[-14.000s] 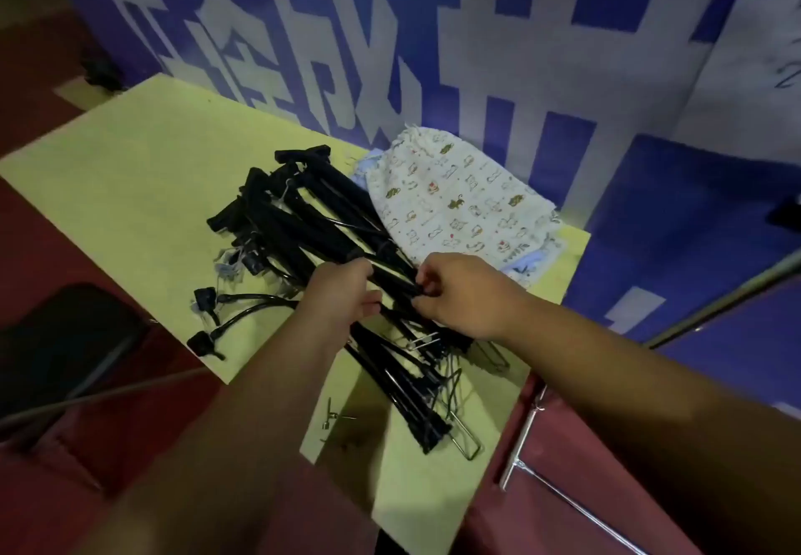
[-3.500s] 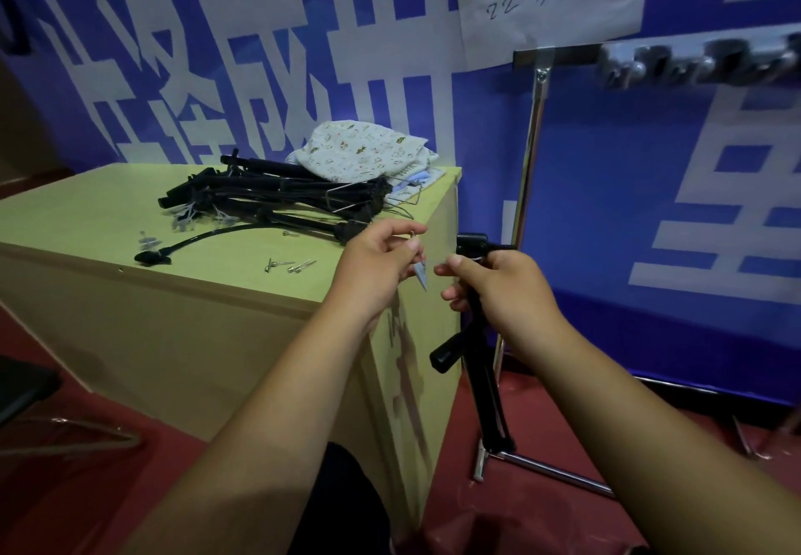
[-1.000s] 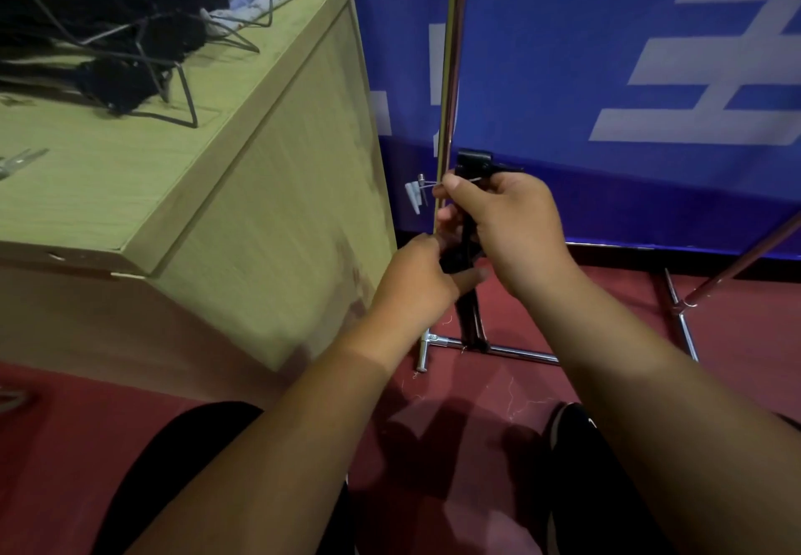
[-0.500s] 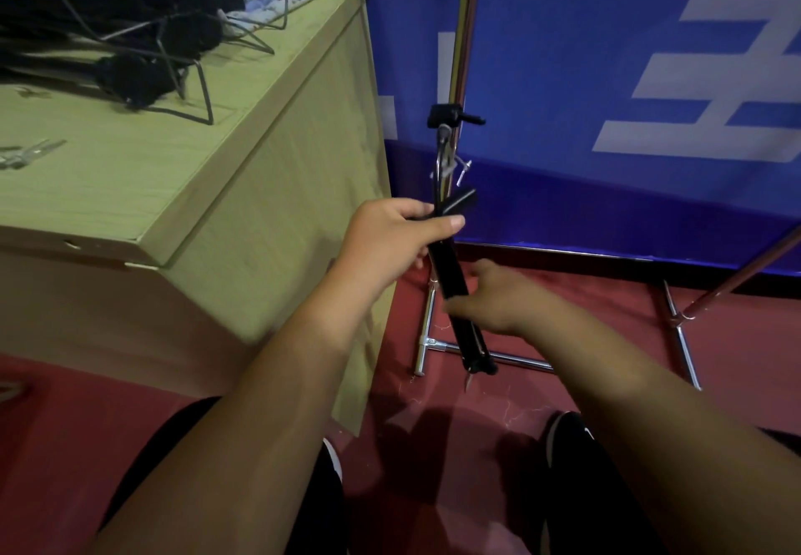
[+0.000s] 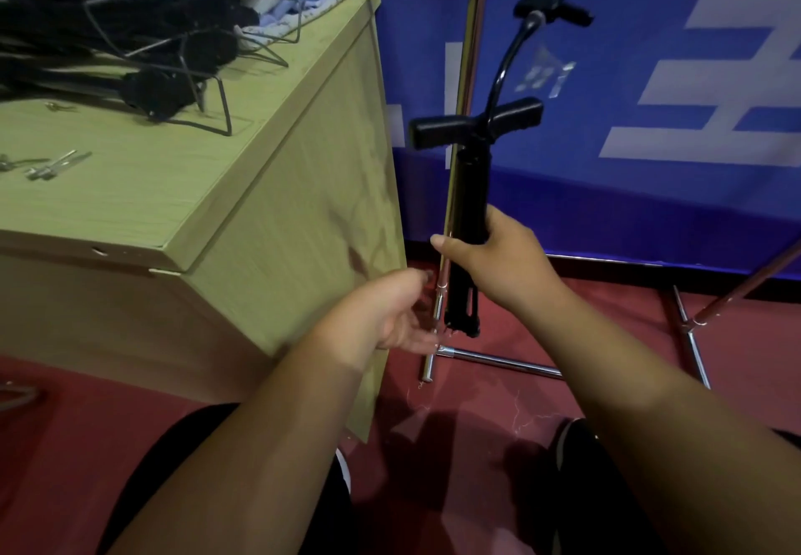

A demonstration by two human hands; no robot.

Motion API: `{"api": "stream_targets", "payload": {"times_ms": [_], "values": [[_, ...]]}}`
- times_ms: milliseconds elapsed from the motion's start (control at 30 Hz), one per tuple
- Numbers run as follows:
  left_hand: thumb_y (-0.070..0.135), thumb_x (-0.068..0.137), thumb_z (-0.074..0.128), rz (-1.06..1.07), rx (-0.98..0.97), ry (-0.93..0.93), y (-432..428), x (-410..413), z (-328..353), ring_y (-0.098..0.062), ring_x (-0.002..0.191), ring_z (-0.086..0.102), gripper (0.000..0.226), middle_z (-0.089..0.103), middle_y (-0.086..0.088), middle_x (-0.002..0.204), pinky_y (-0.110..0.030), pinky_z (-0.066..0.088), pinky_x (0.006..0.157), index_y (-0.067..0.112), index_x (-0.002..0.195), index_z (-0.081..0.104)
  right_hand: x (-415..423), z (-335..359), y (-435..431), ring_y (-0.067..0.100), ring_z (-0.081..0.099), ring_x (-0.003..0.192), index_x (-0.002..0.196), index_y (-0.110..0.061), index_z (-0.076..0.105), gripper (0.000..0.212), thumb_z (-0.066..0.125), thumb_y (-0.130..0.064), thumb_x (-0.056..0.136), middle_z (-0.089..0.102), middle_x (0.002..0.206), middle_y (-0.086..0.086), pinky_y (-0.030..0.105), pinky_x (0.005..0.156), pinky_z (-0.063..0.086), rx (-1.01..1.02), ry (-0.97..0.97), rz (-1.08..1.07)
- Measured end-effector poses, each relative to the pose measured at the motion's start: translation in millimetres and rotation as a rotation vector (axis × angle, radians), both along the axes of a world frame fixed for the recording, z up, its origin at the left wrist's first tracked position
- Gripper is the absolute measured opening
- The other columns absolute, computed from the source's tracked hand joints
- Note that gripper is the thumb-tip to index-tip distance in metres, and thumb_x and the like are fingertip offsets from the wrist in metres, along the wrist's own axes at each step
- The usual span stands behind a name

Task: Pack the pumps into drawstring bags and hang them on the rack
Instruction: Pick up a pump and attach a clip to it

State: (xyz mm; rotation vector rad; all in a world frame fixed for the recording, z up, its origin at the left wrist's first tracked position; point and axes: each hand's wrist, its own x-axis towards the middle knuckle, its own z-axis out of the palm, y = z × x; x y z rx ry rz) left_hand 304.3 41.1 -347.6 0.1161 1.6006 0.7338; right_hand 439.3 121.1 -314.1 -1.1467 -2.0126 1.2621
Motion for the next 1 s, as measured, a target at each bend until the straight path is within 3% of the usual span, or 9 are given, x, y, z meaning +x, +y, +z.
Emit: {"api": "stream_targets", "payload": {"times_ms": [67,133,200,267,333,500,700,800,1000], "values": [[0.055,0.108,0.041,-0.008,-0.042,-0.068,2,-3,-12,-0.048,0.113,0.07,0.068,0.05,-0.031,0.151,-0.056,0.055,0.088,0.009,0.156,0.033,-1,7,-3,-0.006,0.066,0.084,0.109,-0.032,0.068,0.022,0.082,-0.043,0.095,0.071,0.097,-0.016,0.002,0.059,0.042,0.004,0.048,-0.017],[0.049,0.11,0.04,0.07,0.005,-0.082,5,-6,-19,-0.052,0.115,0.067,0.07,0.037,-0.035,0.159,-0.056,0.052,0.09,0.019,0.167,0.015,-3,13,-6,-0.004,0.067,0.081,0.107,-0.034,0.068,0.021,0.082,-0.044,0.095,0.072,0.096,-0.013,0.004,0.059,0.044,-0.004,0.101,-0.031],[0.033,0.112,0.042,0.198,0.087,-0.078,6,-9,-22,-0.042,0.094,0.068,0.048,0.055,-0.031,0.136,-0.051,0.052,0.083,0.017,0.157,0.033,-3,16,-7,0.0,0.069,0.083,0.107,-0.037,0.068,0.02,0.082,-0.045,0.095,0.073,0.096,-0.011,0.01,0.062,0.049,-0.002,0.133,-0.04],[0.018,0.11,0.044,0.305,0.155,-0.04,9,-13,-28,-0.029,0.072,0.059,0.018,0.062,-0.018,0.096,-0.04,0.05,0.068,0.007,0.119,0.055,-3,19,-8,0.001,0.068,0.085,0.107,-0.038,0.068,0.02,0.082,-0.045,0.095,0.073,0.095,-0.012,0.01,0.063,0.05,0.014,0.144,-0.038],[0.012,0.108,0.048,0.349,0.183,0.019,9,-16,-31,-0.023,0.066,0.057,0.014,0.063,-0.011,0.082,-0.034,0.049,0.062,0.01,0.099,0.059,-3,21,-9,-0.003,0.066,0.088,0.11,-0.037,0.068,0.022,0.081,-0.046,0.095,0.072,0.097,-0.014,0.009,0.065,0.051,0.026,0.144,-0.03],[-0.003,0.106,0.048,0.265,0.399,0.126,7,-6,-21,-0.023,0.08,0.066,0.027,0.069,-0.008,0.091,-0.037,0.056,0.077,0.012,0.114,0.069,-3,14,-5,0.003,0.072,0.088,0.115,-0.035,0.067,0.029,0.082,-0.048,0.094,0.074,0.099,-0.012,0.028,0.076,0.061,0.023,0.135,-0.056],[0.001,0.101,0.066,0.168,0.545,0.301,1,11,-14,-0.016,0.081,0.073,0.018,0.078,-0.006,0.095,-0.025,0.061,0.068,0.016,0.102,0.075,-3,3,2,0.0,0.066,0.093,0.125,-0.031,0.061,0.041,0.078,-0.053,0.095,0.07,0.103,-0.013,0.023,0.073,0.052,0.048,0.047,-0.031],[-0.002,0.101,0.065,0.215,0.57,0.308,0,13,-12,-0.018,0.082,0.074,0.022,0.078,-0.007,0.091,-0.04,0.063,0.083,0.018,0.096,0.074,-4,4,5,0.001,0.065,0.088,0.129,-0.029,0.05,0.044,0.077,-0.045,0.098,0.069,0.103,-0.009,0.02,0.066,0.046,0.029,-0.004,0.044],[-0.005,0.101,0.063,0.311,0.643,0.295,-11,7,6,-0.02,0.091,0.078,0.024,0.082,-0.011,0.101,-0.041,0.065,0.087,0.013,0.104,0.079,-7,21,0,-0.002,0.067,0.078,0.142,-0.035,0.042,0.047,0.07,-0.039,0.104,0.068,0.101,-0.01,0.009,0.053,0.044,0.079,0.015,0.108]]}}
